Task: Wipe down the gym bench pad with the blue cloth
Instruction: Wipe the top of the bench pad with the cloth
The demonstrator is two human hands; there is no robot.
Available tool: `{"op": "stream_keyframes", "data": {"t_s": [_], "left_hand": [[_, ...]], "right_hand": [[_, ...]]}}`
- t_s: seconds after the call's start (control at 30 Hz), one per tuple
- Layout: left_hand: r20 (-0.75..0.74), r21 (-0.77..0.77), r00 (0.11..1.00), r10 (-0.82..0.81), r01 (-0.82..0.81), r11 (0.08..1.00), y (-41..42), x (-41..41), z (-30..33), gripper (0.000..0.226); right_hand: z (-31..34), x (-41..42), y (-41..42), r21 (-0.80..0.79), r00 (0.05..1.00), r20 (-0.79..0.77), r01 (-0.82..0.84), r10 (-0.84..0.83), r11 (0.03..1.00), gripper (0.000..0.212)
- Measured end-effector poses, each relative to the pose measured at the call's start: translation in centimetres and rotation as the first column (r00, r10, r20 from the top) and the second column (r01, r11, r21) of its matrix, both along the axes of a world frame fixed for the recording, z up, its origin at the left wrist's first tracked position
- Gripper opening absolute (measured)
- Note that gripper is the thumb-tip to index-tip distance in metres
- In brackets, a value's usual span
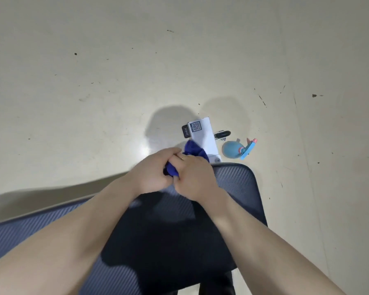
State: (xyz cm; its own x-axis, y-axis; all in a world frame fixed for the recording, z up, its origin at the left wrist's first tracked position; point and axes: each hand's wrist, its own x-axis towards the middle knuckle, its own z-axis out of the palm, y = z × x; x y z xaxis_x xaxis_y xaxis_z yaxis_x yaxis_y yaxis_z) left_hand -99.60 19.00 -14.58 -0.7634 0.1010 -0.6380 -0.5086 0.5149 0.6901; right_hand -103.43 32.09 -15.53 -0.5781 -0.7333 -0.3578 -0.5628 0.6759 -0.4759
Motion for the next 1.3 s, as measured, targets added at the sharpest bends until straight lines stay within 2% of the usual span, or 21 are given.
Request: {"op": "stream_keyframes", "data": {"t_s": [0.1, 0.17, 0.2, 0.3, 0.4, 0.5, 0.57, 0.67, 0.73, 0.83, 0.93, 1.03, 1.13, 1.23, 1.3], "left_hand": [[0.023, 0.090, 0.999, -0.040, 0.038, 0.995, 0.2, -0.3, 0.3, 0.057], [-0.001, 0.086, 0.996, -0.091, 0.090, 0.992, 1.6, -1.1, -0.4, 0.060], [-0.022, 0.049, 0.992, -0.123, 0.124, 0.991, 2.4, -1.6, -0.8, 0.062], [-0.096, -0.092, 0.985, -0.144, 0.135, 0.987, 4.8, -3.3, -1.4, 0.044], [-0.135, -0.189, 0.967, -0.217, 0.189, 0.964, 7.3, -5.0, -1.7, 0.035], [-0.101, -0.231, 0.951, -0.291, 0.262, 0.937, 9.0, -6.2, -2.1, 0.032], [-0.086, -0.244, 0.949, -0.305, 0.276, 0.929, 8.6, -6.1, -2.1, 0.031], [-0.049, -0.232, 0.965, -0.259, 0.241, 0.942, 5.3, -3.8, -2.2, 0.039], [-0.029, -0.244, 0.980, -0.196, 0.183, 0.952, 2.5, -1.6, -1.9, 0.043], [0.073, -0.280, 0.994, -0.083, 0.100, 0.955, -0.9, 1.8, -1.3, 0.032], [0.146, -0.331, 0.989, 0.001, 0.048, 0.942, -3.0, 4.5, -0.3, 0.028], [0.120, -0.363, 0.993, -0.003, 0.046, 0.931, -1.7, 4.0, 0.2, 0.029], [0.084, -0.354, 0.996, -0.013, 0.042, 0.934, 1.6, 1.0, -0.1, 0.033], [0.033, -0.327, 0.994, -0.102, 0.107, 0.939, 5.0, -2.2, -1.1, 0.038], [0.009, -0.305, 0.990, -0.142, 0.138, 0.942, 6.6, -3.8, -1.7, 0.038]], "right_hand": [[0.4, -1.4, 1.5, -0.022, 0.996, 0.059, -0.072, 0.074, 0.997, 0.030], [0.3, -2.5, 3.0, 0.045, 0.994, 0.090, -0.069, 0.065, 0.997, 0.037], [0.1, -3.2, 3.9, 0.084, 0.995, 0.082, -0.066, 0.059, 0.994, 0.038], [-0.1, -5.7, 6.8, 0.145, 0.997, 0.071, -0.024, 0.014, 0.989, 0.030], [-0.6, -7.7, 9.9, 0.274, 0.996, 0.077, -0.054, 0.035, 0.960, 0.020], [-0.6, -7.3, 11.0, 0.339, 0.980, 0.159, 0.062, -0.122, 0.939, 0.022], [-0.8, -6.3, 10.4, 0.344, 0.972, 0.155, 0.113, -0.175, 0.932, 0.027], [-1.2, -4.6, 7.2, 0.279, 0.998, 0.018, 0.059, -0.067, 0.959, 0.034], [-1.7, -3.2, 3.9, 0.285, 1.000, -0.002, -0.022, 0.024, 0.958, 0.037], [-1.8, -0.1, -0.8, 0.233, 0.997, -0.040, -0.051, 0.062, 0.971, 0.030], [-1.0, 2.5, -2.5, 0.132, 0.999, -0.028, -0.031, 0.035, 0.991, 0.022], [-0.6, 0.8, -0.8, 0.040, 0.994, 0.052, -0.100, 0.098, 0.994, 0.035], [-0.5, -2.6, 1.9, 0.136, 0.987, 0.116, -0.130, 0.115, 0.982, 0.031], [0.1, -5.1, 5.5, 0.309, 0.978, 0.206, -0.041, -0.025, 0.950, 0.032], [0.3, -6.1, 7.3, 0.373, 0.978, 0.189, 0.012, -0.089, 0.928, 0.034]]}}
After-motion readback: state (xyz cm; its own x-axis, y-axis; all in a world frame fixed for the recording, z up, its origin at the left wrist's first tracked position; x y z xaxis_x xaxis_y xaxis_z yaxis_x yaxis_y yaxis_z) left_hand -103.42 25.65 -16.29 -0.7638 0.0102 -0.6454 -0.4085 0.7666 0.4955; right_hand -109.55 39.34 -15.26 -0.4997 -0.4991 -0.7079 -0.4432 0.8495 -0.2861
